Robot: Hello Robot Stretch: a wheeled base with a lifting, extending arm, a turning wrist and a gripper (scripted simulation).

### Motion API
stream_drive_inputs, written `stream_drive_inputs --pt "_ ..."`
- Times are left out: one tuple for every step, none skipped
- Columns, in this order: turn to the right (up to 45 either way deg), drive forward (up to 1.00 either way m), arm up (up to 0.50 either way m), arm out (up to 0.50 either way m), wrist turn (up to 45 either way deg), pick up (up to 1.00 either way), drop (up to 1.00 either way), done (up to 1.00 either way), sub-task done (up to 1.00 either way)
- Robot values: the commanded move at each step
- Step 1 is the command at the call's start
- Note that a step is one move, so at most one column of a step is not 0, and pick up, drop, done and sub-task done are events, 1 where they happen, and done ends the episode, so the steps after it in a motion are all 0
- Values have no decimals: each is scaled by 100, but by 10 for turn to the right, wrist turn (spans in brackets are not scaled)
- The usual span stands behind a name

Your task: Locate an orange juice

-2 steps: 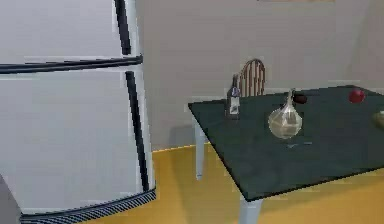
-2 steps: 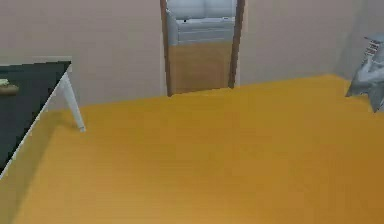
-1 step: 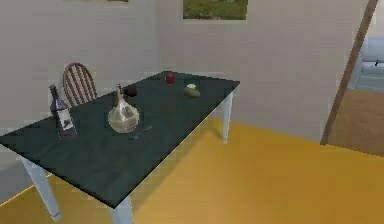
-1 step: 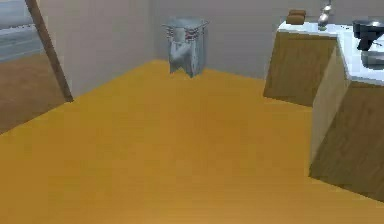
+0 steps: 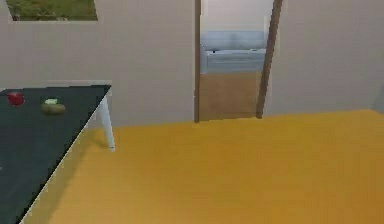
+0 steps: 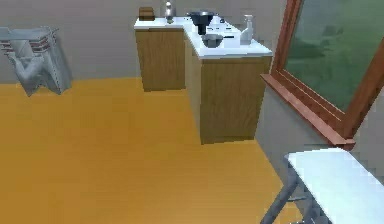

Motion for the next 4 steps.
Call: stream_drive_inputs --pt "0 5 0 0 0 0 0 0 0" --pt "450 0 0 0 0 0 0 0 0" --pt "180 0 0 0 0 0 0 0 0" --pt "0 100 0 0 0 0 0 0 0"
